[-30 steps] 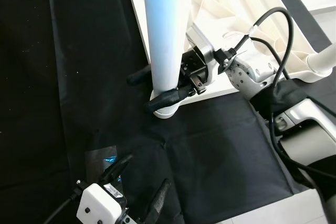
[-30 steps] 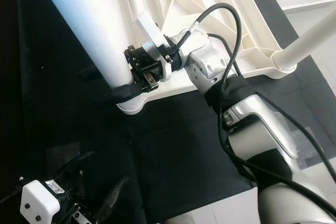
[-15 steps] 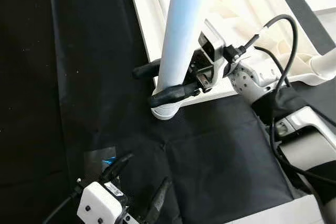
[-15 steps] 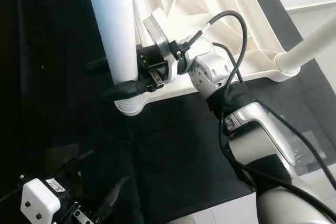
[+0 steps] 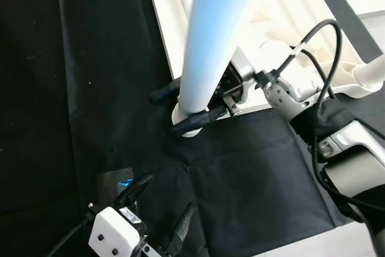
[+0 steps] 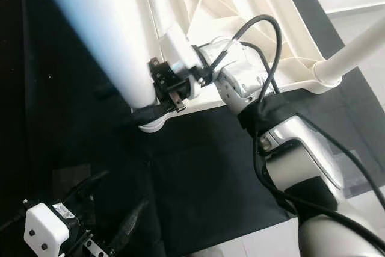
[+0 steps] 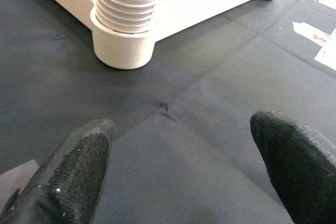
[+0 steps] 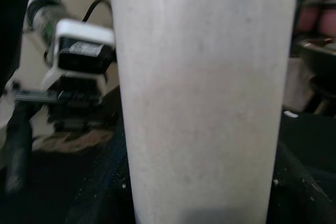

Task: Building children table

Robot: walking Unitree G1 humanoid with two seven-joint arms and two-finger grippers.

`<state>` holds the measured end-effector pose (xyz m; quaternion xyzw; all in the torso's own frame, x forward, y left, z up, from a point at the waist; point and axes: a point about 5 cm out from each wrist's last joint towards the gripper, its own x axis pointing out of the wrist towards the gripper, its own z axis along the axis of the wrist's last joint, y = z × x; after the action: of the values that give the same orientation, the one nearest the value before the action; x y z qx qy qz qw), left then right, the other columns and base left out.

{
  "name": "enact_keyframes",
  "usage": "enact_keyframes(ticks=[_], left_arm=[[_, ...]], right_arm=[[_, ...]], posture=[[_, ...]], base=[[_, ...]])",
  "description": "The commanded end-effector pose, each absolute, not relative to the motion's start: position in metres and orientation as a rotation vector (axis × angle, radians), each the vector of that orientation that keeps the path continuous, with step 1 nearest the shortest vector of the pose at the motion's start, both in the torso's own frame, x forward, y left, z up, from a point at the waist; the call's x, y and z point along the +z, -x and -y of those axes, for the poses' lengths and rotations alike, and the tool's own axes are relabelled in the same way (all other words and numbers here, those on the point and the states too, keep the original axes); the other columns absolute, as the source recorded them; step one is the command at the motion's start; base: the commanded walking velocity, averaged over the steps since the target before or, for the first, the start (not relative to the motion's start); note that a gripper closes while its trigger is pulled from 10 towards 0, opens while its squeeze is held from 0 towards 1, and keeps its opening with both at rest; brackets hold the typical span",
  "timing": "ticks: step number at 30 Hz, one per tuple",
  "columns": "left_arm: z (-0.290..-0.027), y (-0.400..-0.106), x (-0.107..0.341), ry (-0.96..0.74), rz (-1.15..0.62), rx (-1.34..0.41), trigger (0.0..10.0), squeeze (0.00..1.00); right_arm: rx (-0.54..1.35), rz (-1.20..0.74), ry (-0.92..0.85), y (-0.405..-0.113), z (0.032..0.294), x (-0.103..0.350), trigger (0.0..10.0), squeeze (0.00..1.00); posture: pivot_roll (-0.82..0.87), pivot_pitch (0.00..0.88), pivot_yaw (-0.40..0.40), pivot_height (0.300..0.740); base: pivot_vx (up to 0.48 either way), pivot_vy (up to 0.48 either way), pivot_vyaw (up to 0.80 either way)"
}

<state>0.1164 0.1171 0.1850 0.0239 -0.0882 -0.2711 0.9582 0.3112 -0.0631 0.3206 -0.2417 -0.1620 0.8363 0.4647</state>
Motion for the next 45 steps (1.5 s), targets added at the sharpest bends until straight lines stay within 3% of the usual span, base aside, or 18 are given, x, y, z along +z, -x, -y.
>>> enact_keyframes(ticks=[1,9,15,25,30,36,45], left_arm=[[-0.117,-0.113,0.181,-0.039,0.143,-0.561,10.0,0.0],[-0.117,-0.113,0.181,-0.038,0.141,-0.562,10.0,0.0],[-0.117,-0.112,0.182,-0.036,0.139,-0.563,10.0,0.0],[-0.117,-0.112,0.181,-0.035,0.136,-0.571,10.0,0.0],[-0.117,-0.112,0.18,-0.036,0.135,-0.576,10.0,0.0],[-0.117,-0.111,0.181,-0.034,0.134,-0.576,10.0,0.0],[-0.117,-0.112,0.181,-0.034,0.134,-0.574,10.0,0.0]], right_arm=[[2.104,0.079,0.574,-0.315,0.071,0.271,10.0,0.0],[2.095,0.049,0.415,-0.32,0.071,0.283,10.0,0.0],[2.089,0.037,0.193,-0.321,0.075,0.279,10.0,0.0],[2.113,-0.02,0.197,-0.314,0.082,0.267,10.0,0.0],[2.11,-0.061,0.282,-0.315,0.082,0.26,10.0,0.0],[2.111,-0.1,0.569,-0.316,0.085,0.252,10.0,0.0],[2.137,-0.108,0.617,-0.311,0.087,0.248,10.0,0.0]], posture=[[-0.04,0.504,-0.084,0.74],[-0.04,0.506,-0.085,0.74],[-0.03,0.504,-0.08,0.74],[-0.04,0.494,-0.071,0.74],[-0.03,0.491,-0.07,0.74],[-0.03,0.496,-0.072,0.74],[-0.03,0.499,-0.072,0.74]], base=[[0.0,0.0,0.0],[0.0,0.0,0.0],[0.0,0.0,0.0],[0.0,0.0,0.0],[0.0,0.0,0.0],[0.0,0.0,0.0],[0.0,0.0,0.0]])
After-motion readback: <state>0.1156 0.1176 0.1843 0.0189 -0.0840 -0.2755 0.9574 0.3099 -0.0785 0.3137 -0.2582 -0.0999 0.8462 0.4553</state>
